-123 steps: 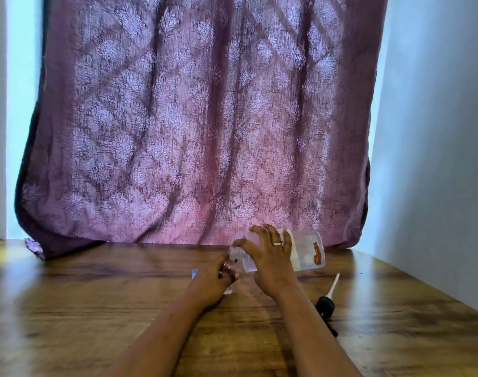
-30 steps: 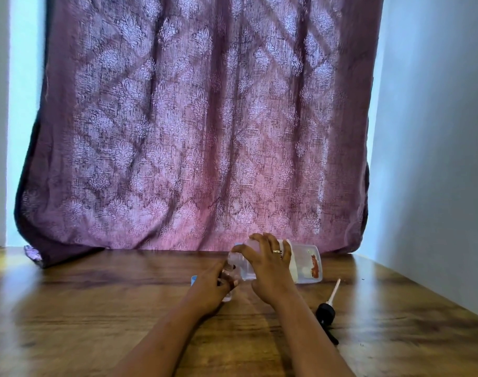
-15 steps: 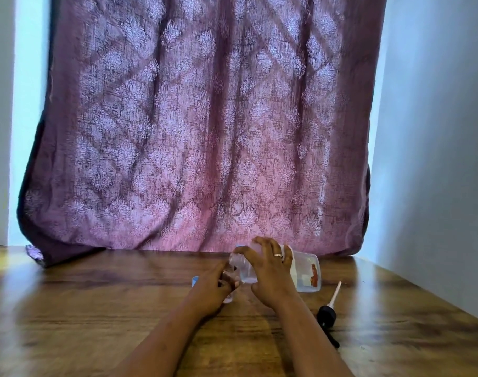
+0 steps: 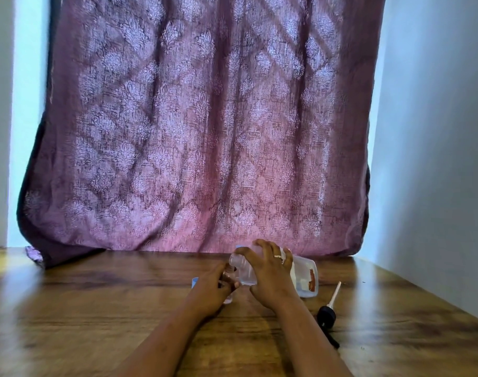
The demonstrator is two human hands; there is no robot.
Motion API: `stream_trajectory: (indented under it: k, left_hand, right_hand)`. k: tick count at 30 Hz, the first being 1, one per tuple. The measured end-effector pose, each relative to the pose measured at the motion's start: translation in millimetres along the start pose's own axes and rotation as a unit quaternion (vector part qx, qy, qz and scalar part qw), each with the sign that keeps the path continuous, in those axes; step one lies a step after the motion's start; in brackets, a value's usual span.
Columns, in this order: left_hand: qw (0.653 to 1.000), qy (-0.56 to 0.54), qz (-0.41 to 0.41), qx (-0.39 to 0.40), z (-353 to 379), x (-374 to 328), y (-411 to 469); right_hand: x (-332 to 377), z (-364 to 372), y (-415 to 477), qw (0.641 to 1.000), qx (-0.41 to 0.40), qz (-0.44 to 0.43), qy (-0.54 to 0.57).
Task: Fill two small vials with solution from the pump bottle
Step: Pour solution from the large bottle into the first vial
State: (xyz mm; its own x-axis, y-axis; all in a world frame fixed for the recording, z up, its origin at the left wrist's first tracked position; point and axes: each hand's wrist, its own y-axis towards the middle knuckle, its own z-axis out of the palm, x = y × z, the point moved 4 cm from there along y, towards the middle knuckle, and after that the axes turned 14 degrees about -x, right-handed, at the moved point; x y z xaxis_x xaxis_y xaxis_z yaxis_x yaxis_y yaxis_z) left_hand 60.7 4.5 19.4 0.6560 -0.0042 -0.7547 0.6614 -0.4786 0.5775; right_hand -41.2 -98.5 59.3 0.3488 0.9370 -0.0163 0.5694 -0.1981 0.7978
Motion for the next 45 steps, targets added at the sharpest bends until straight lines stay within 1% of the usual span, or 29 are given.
stream_trajectory:
  k: [8,15,20,27,37,45]
  left_hand:
    - [1.0,0.021,0.002,0.0,-0.9,0.8,1.3]
    - [1.0,0.011,-0.006,0.005,1.1,1.7,1.8]
    - [1.0,0.01,-0.003,0.005,0.5,0.3,0.9]
    - [1.0,0.016,0.014,0.005,1.3,1.7,2.8]
    - [1.0,0.005,0.006,0.008,0.8,1.2,2.2]
    - [1.0,0.019,0.015,-0.003,1.4,3.0,3.4]
  right_hand:
    - [-3.5,-1.2,0.1,0.999,-0.018,-0.004,-0.036]
    - [-2.0,-4.5,2.5,0.998,-0.039,-0.01,-0.049]
    - [-0.9,-5.5,2.5,0.998,-0.033,-0.013,-0.045]
    - [2.3,-7.3,2.8,0.998,-0.045,-0.023,-0.04]
    - [4.6,-9.4,2.9,0.998,-0.04,-0.035,-0.021]
    - [7.1,-12.4,3.1,0.997,-0.053,-0.048,-0.032]
